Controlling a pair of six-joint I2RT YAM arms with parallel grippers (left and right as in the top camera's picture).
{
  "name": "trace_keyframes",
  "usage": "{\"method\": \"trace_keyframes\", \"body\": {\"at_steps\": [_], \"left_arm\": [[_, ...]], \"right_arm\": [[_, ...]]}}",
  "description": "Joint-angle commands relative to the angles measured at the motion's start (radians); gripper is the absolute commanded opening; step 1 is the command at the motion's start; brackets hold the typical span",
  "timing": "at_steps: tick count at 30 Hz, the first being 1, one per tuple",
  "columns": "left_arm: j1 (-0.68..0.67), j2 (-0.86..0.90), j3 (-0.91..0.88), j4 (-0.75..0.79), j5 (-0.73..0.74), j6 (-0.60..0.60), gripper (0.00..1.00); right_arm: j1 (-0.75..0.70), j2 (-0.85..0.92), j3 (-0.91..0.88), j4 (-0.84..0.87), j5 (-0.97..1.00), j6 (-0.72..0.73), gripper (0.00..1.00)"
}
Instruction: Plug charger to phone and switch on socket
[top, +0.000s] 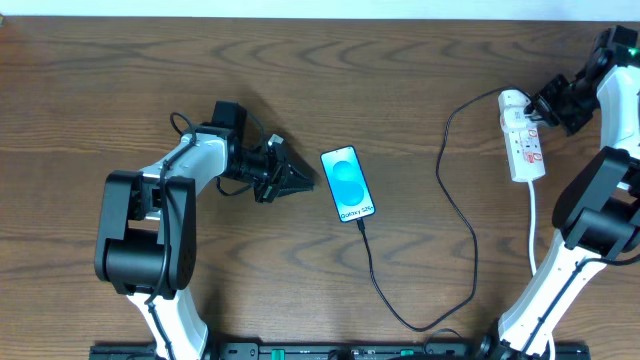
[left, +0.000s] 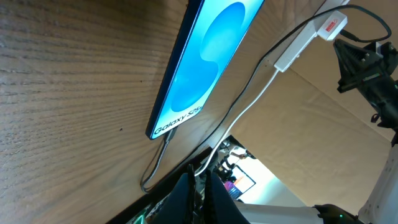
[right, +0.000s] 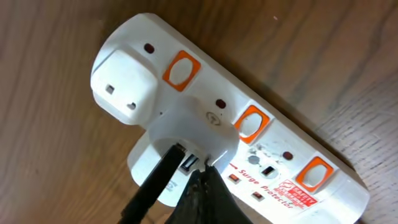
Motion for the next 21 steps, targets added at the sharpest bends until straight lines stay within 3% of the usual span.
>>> {"method": "trace_keyframes", "body": {"at_steps": [1, 9, 21], "left_arm": [[0.005, -0.020, 0.007, -0.003, -0.005, 0.009, 0.07], [0.005, -0.020, 0.007, -0.003, -0.005, 0.009, 0.08], [0.005, -0.020, 0.007, -0.003, -0.006, 0.009, 0.08]], "right_arm": [[0.000, 0.011, 0.014, -0.011, 0.013, -0.009, 0.01], [0.000, 0.011, 0.014, -0.052, 0.124, -0.009, 0.01], [0.000, 0.021, 0.013, -0.041, 0.124, -0.009, 0.01]]}}
